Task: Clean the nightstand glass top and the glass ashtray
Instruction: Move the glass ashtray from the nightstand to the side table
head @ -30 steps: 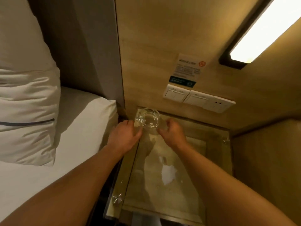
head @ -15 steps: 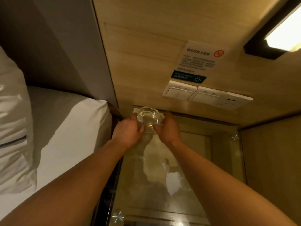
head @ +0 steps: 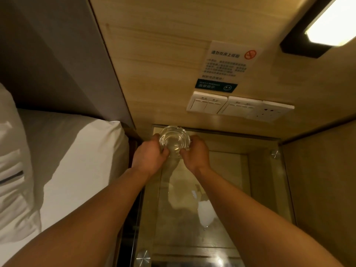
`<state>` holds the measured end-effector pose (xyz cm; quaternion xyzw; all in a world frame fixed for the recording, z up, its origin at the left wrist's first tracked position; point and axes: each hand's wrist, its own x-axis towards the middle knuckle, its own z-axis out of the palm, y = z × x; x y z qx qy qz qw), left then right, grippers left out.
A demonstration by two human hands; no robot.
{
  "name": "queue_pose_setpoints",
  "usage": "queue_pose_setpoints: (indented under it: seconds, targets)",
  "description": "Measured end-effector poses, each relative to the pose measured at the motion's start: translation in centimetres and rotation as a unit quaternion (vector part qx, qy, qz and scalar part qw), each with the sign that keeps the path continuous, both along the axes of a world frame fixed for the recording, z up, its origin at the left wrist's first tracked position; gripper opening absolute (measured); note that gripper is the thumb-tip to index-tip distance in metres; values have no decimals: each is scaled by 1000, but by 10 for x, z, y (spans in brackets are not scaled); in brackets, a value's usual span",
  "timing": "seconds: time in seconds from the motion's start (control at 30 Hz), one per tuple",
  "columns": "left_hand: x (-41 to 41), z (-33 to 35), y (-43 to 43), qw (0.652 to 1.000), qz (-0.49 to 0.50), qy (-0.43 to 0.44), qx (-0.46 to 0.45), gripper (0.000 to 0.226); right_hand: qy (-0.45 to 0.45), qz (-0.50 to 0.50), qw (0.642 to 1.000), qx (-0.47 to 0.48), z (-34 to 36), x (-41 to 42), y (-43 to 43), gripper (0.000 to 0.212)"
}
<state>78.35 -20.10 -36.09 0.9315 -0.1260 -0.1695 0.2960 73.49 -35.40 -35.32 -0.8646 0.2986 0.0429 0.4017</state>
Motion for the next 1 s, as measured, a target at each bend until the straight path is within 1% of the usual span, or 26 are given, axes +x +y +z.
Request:
queue_pose_setpoints:
  seconds: [0.07, 0.17, 0.3, 0.4, 0.5, 0.6, 0.67, 0.73, 0.83, 0.93, 1.0]
  targets:
    - [-9, 8, -4, 1000, -3, -15, -8, 33, -12, -12, 1000, 18, 14, -12, -2, 35]
    - [-31, 33, -13, 999, -21, -15, -27, 36, -32, -38, 998, 35, 44, -40, -9, 33]
    - [-79, 83, -30, 997, -57, -16, -48, 34, -5, -84, 996, 37, 95, -97, -24, 35]
    - [-120, 124, -51, 993, -100, -16, -54, 40, -17, -132, 989, 59, 137, -149, -38, 41]
    - [-165, 160, -77, 990, -137, -13, -33, 52, -24, -181, 981, 62, 172, -209, -55, 39]
    - [-220, 188, -102, 982, -183, -9, -47, 59, -12, -228, 973, 45, 199, -276, -73, 37]
    - [-259, 204, -119, 974, -221, -4, -49, 59, -11, -256, 966, 35, 214, -323, -83, 35]
    - [-299, 218, -135, 967, -254, -1, -32, 59, -20, -283, 958, 41, 228, -372, -93, 28]
    - [-360, 236, -161, 955, -295, -20, -25, 60, -26, -309, 950, 46, 246, -443, -107, 26]
    - [-424, 254, -186, 945, -326, -21, -25, 58, -27, -332, 943, 9, 262, -511, -123, 25]
    - [-465, 263, -204, 938, -344, -13, -33, 52, -33, -355, 934, -10, 271, -556, -133, 22]
